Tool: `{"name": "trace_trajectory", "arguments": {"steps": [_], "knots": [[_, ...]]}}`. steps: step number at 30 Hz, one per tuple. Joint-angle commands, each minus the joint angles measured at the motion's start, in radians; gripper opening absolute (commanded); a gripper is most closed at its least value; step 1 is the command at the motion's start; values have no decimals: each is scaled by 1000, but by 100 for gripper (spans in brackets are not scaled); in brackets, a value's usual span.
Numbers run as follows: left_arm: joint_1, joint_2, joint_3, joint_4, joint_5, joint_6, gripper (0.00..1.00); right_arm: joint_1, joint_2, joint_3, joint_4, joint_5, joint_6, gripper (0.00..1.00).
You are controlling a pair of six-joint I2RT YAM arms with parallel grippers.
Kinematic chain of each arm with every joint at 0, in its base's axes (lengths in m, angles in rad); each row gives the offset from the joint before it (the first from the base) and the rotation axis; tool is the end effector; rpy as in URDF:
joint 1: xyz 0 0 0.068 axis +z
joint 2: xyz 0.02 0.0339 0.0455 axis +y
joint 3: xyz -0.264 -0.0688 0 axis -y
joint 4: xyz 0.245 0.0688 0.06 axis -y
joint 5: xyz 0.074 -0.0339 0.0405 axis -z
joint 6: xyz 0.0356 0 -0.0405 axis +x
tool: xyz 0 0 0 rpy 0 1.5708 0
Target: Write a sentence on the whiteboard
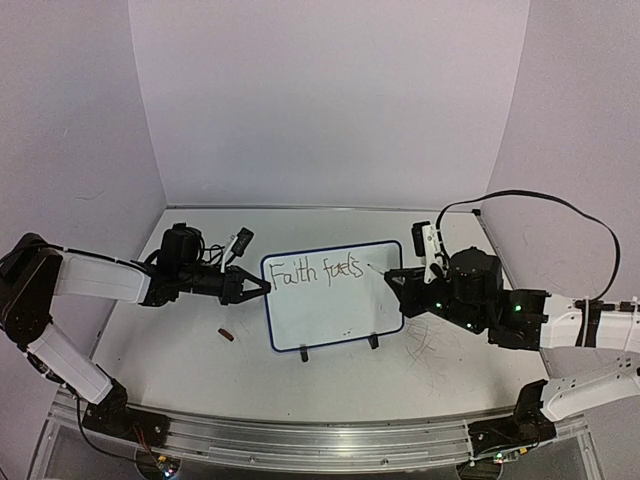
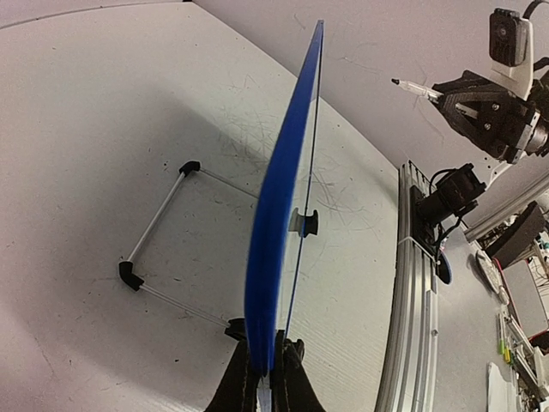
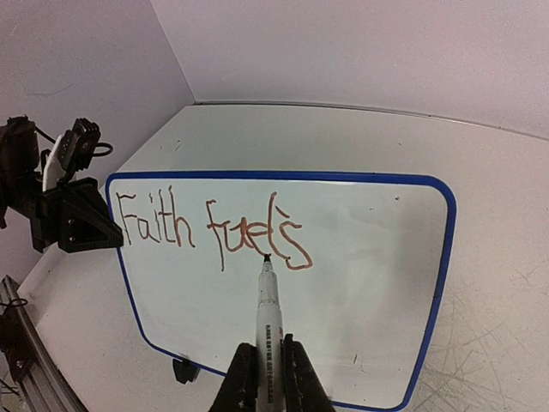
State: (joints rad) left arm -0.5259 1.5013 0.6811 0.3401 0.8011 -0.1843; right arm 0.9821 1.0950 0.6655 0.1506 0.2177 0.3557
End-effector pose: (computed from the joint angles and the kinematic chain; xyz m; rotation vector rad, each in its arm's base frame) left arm 0.2469 -0.1728 0.1930 0.8705 1.9374 -1.2507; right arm 0.1460 0.2048 0.2708 -0.4366 1.8563 0.7255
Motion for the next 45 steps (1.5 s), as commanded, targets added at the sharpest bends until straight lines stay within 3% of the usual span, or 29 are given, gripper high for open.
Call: {"name": "trace_trajectory", "arguments": {"steps": [1,17,33,45], "knots": [[-8,14,25,-23,-81,-2,0,0,1,3,41,-16,-12,0],[-35,19,31,-23,-115,6,0,4,28,19,23,10,8,0],[-39,-12,-1,-23,-173,38,0,152,291,205,48,-8,-17,0],[-39,-14,-10,-23,-179,33,0,217,373,193,156,13,49,0]]}}
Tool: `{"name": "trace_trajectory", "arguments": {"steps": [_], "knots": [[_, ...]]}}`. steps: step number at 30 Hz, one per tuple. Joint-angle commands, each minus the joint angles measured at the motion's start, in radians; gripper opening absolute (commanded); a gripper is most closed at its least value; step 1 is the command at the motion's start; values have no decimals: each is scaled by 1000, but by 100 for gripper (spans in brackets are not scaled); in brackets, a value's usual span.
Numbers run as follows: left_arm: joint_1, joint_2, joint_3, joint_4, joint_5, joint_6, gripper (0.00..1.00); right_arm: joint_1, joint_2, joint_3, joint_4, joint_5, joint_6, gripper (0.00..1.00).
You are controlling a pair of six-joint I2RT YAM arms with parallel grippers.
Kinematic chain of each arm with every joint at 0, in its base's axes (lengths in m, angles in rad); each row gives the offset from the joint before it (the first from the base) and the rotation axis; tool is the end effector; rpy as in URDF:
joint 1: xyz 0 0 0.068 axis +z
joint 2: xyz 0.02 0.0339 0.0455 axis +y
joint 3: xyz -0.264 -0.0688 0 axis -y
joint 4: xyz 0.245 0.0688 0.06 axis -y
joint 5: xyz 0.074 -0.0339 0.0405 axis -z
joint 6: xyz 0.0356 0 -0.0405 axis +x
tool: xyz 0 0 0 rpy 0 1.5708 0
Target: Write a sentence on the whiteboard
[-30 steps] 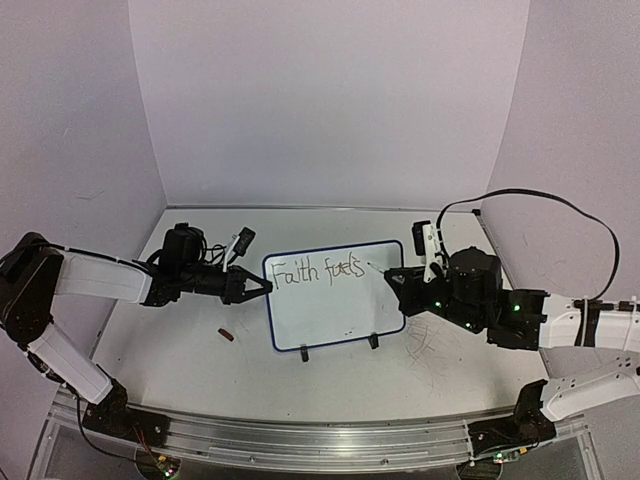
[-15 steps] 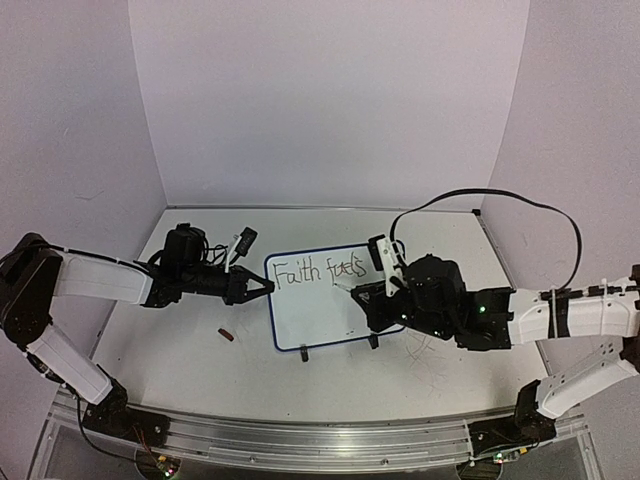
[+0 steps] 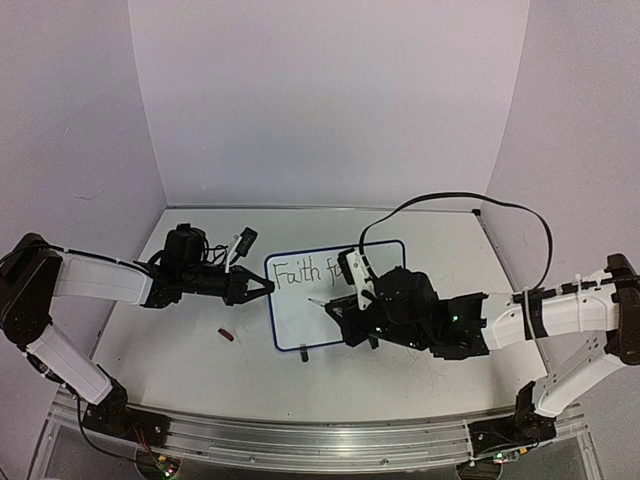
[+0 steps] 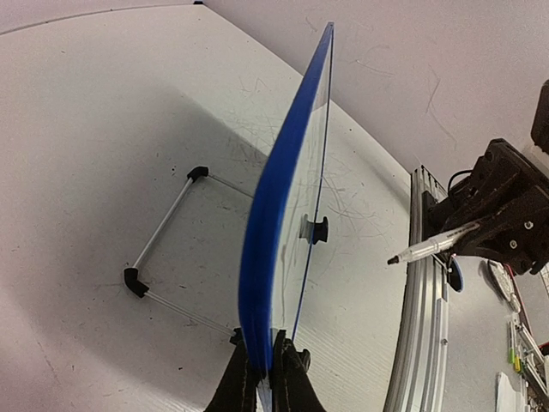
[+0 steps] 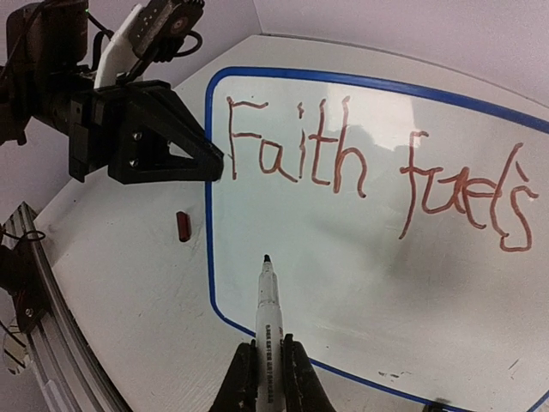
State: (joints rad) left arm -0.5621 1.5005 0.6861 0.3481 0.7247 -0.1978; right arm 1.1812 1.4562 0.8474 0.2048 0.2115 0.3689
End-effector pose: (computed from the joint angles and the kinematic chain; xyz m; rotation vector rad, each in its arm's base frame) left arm 0.2439 -0.1815 0.1946 0.8498 1.9466 -1.2009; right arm 0.1304 0.2980 0.2421 -0.6777 1.9393 0.7911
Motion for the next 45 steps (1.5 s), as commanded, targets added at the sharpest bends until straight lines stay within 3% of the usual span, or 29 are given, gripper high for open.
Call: {"name": "trace_trajectory", "arguments": {"steps": [1,24,45], "knots": [[-2,-15,-15,-31,-103,45,0,18,15,8,110,26,34,0],[-2,-13,-11,-31,-94,46,0,62,262,207,65,76,-31,0],[-2,-37,-16,-32,-97,49,0,61,304,225,0,160,27,0]]}}
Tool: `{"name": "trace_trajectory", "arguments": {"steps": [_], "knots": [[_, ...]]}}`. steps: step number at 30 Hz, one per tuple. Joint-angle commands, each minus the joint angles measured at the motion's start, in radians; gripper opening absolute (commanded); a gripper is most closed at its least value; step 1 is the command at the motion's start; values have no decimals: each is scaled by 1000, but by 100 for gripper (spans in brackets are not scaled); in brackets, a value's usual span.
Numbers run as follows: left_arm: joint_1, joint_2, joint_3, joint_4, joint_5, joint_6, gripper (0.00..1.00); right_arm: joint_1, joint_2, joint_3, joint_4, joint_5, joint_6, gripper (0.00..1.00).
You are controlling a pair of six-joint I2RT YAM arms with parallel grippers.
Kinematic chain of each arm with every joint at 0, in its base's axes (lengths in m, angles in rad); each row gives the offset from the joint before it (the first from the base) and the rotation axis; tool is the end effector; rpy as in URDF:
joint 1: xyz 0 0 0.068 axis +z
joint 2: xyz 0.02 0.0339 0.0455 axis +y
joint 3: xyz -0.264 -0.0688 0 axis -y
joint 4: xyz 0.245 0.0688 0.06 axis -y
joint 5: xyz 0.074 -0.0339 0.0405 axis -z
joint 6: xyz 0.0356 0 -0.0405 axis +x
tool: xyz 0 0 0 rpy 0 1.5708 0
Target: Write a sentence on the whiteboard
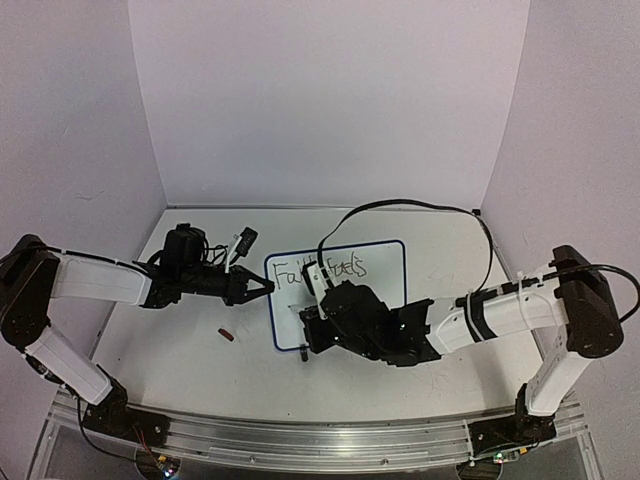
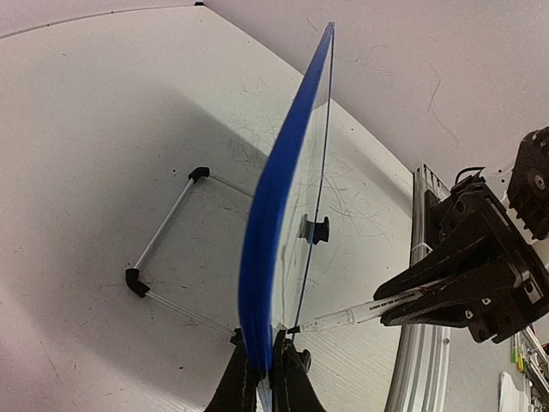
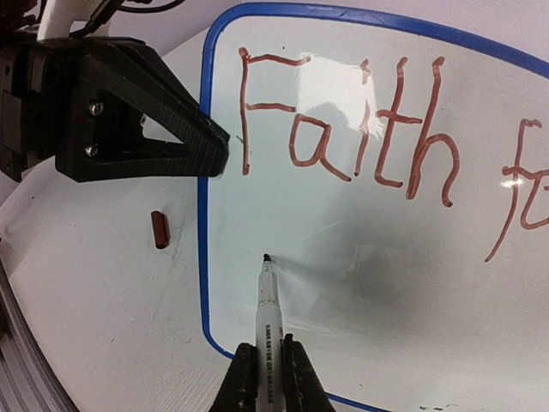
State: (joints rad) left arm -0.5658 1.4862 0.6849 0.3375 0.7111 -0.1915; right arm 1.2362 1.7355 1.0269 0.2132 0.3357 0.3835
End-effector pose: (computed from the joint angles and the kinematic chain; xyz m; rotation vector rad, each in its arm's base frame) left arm 0.2421 -0.1813 0.1972 0.8507 1.9429 -1.1855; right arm 0.1369 0.3579 0.2089 -0.6726 1.9919 0.6589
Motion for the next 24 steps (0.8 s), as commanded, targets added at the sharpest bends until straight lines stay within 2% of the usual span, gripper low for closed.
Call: {"name": "trace_trajectory", "arguments": {"steps": [1,24], "knots": [[1,-24,-15,-22,-84,43,0,6,27,50,-10,38,12,0],[1,-26,-16,-23,-87,47,0,8,61,63,-43,-40,35,0]]}}
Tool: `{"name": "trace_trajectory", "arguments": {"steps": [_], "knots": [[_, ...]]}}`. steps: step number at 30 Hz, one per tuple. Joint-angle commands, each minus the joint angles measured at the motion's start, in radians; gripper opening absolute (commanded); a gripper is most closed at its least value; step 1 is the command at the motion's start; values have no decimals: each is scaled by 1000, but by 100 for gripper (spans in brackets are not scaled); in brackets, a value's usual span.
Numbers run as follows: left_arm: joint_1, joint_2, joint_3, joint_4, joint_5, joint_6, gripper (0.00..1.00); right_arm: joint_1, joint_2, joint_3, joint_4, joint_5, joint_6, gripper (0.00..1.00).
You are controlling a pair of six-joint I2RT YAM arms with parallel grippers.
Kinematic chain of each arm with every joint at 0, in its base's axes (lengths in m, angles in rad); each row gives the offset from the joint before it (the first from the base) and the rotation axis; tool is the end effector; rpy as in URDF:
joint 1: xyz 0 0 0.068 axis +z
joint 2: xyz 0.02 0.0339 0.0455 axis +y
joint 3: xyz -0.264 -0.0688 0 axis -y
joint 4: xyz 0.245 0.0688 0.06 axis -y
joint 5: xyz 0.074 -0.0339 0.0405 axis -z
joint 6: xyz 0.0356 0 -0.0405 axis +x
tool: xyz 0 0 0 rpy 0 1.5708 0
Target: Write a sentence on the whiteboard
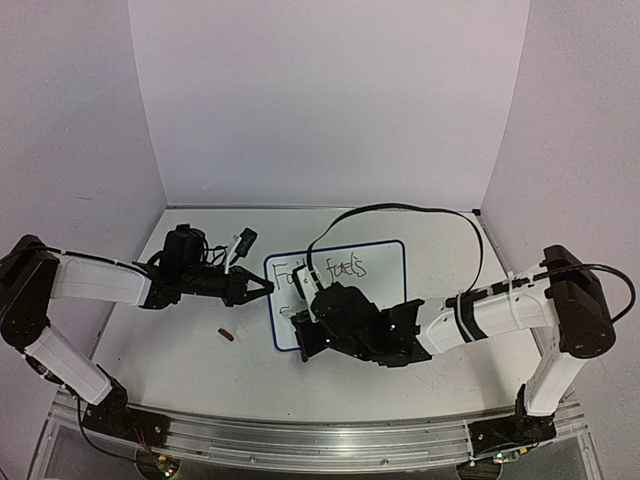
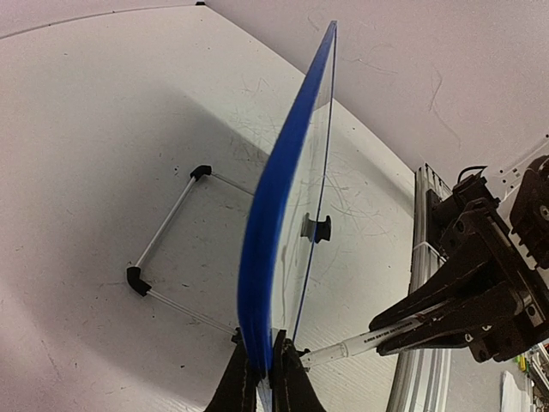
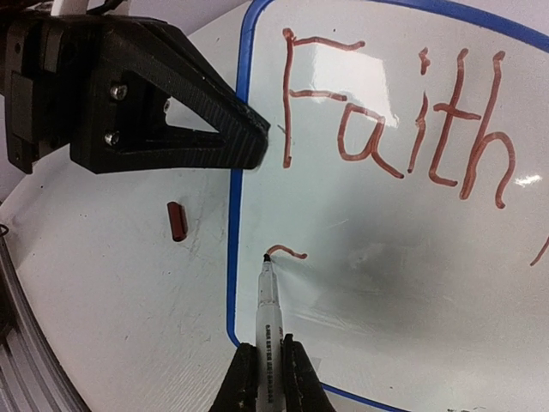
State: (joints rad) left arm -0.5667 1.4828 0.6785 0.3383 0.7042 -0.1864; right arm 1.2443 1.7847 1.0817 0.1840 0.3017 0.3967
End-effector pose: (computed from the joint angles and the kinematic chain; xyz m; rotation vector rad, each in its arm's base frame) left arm 0.2410 -0.1807 0.1962 0.8515 1.9438 -1.1763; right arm 0.1369 0.3712 0.2053 -0.7046 2.0189 0.6836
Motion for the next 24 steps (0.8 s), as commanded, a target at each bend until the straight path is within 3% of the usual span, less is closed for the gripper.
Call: {"name": "trace_trajectory", "arguments": {"steps": [1,24], "knots": [[2,-22,-10,-24,-81,42,0,0,10,3,-15,-6,24,0],[2,-22,-11,-30,-87,44,0,-2,-141,-89,13,71,31,0]]}}
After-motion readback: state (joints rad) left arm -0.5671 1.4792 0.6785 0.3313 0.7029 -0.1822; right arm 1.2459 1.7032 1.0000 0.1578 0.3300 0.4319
